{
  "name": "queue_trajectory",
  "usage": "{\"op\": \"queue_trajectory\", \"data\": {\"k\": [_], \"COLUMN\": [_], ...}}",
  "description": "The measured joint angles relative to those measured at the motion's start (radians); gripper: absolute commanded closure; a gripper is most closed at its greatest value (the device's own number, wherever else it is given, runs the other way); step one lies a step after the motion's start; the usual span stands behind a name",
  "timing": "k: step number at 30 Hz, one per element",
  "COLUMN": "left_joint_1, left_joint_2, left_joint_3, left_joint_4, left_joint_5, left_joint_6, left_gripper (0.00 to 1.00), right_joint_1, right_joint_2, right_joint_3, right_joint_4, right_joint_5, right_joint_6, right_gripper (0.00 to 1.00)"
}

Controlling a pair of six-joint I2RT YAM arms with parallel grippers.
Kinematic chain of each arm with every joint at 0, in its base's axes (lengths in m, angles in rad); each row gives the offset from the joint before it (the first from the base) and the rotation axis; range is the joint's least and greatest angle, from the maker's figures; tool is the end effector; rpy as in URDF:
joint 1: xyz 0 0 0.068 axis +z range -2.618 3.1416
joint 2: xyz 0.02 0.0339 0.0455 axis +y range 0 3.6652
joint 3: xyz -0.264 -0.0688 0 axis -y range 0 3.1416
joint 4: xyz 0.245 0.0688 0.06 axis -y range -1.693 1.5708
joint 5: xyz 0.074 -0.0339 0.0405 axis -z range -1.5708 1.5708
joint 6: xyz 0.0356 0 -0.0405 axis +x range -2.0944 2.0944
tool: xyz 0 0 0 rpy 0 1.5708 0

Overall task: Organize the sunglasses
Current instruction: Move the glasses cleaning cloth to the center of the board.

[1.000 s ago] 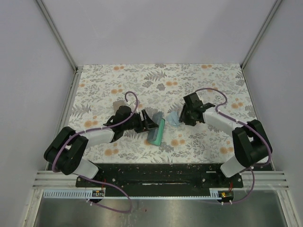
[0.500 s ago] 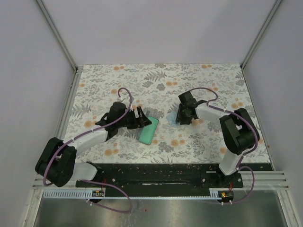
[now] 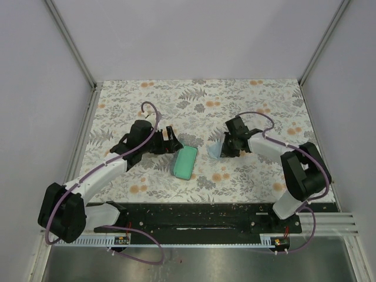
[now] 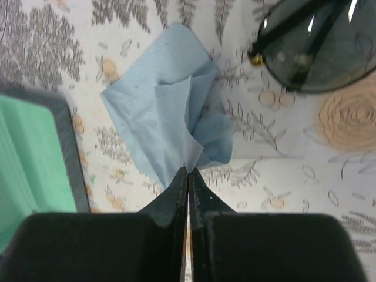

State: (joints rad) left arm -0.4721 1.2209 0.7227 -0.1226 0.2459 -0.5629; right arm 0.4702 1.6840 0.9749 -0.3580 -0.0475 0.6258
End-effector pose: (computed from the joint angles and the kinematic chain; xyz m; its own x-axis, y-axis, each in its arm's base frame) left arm 0.2291 -0.1267 0.2340 -0.7676 -0.1892 -0.6123 0.2457 0.7956 -0.5538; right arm 0.2914 0.1500 0.1659 -0.9099 0.1939 -0.3668 0.0740 0.9457 0.3164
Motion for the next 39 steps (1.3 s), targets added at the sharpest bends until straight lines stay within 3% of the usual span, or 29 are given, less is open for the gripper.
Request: {"op": "queue_trajectory", "data": {"k": [4, 5, 6, 7, 8, 10, 16, 20, 24, 34, 35, 37, 39], "left_joint_1": [-0.002, -0.006, -0.015, -0.024, -0.047, -0.096, -0.256, -0.320, -0.343, -0.343, -0.343, -0.343, -0.343], "left_joint_2": [-0.041, -0.045, -0.048, -0.048, -0.046, -0.029, 0.129, 0.283, 0.420, 0.629, 0.640, 0.663, 0.687], "left_joint_3": [0.058, 0.072, 0.088, 0.099, 0.117, 0.153, 0.292, 0.396, 0.484, 0.628, 0.636, 0.654, 0.670], "left_joint_4": [-0.080, -0.097, -0.116, -0.128, -0.148, -0.177, -0.206, -0.216, -0.221, -0.229, -0.229, -0.227, -0.227], "left_joint_5": [-0.027, -0.035, -0.047, -0.052, -0.067, -0.089, -0.144, -0.155, -0.157, -0.183, -0.185, -0.187, -0.186], "left_joint_6": [0.052, 0.064, 0.075, 0.082, 0.095, 0.110, 0.139, 0.149, 0.154, 0.155, 0.155, 0.153, 0.150], "left_gripper": [0.08, 0.08, 0.08, 0.08, 0.09, 0.10, 0.22, 0.28, 0.31, 0.33, 0.34, 0.35, 0.38], "right_joint_1": [0.000, 0.000, 0.000, 0.000, 0.000, 0.000, 0.000, 0.000, 0.000, 0.000, 0.000, 0.000, 0.000], "right_joint_2": [-0.121, -0.156, -0.191, -0.225, -0.256, -0.314, -0.510, -0.534, -0.434, -0.248, -0.236, -0.200, -0.170], "right_joint_3": [-0.095, -0.123, -0.153, -0.182, -0.211, -0.263, -0.332, -0.288, -0.216, -0.183, -0.184, -0.189, -0.201], "right_joint_4": [-0.002, -0.005, -0.006, -0.008, -0.013, -0.033, -0.122, -0.161, -0.165, -0.106, -0.092, -0.051, -0.021], "right_joint_5": [-0.049, -0.061, -0.076, -0.088, -0.103, -0.114, -0.074, 0.021, 0.085, 0.084, 0.073, 0.047, 0.029], "right_joint_6": [0.000, 0.001, 0.003, 0.010, 0.014, 0.015, 0.036, 0.035, 0.017, -0.001, -0.001, -0.002, -0.002], "right_gripper": [0.91, 0.68, 0.28, 0.11, 0.10, 0.13, 0.43, 0.48, 0.51, 0.56, 0.60, 0.80, 0.91]}}
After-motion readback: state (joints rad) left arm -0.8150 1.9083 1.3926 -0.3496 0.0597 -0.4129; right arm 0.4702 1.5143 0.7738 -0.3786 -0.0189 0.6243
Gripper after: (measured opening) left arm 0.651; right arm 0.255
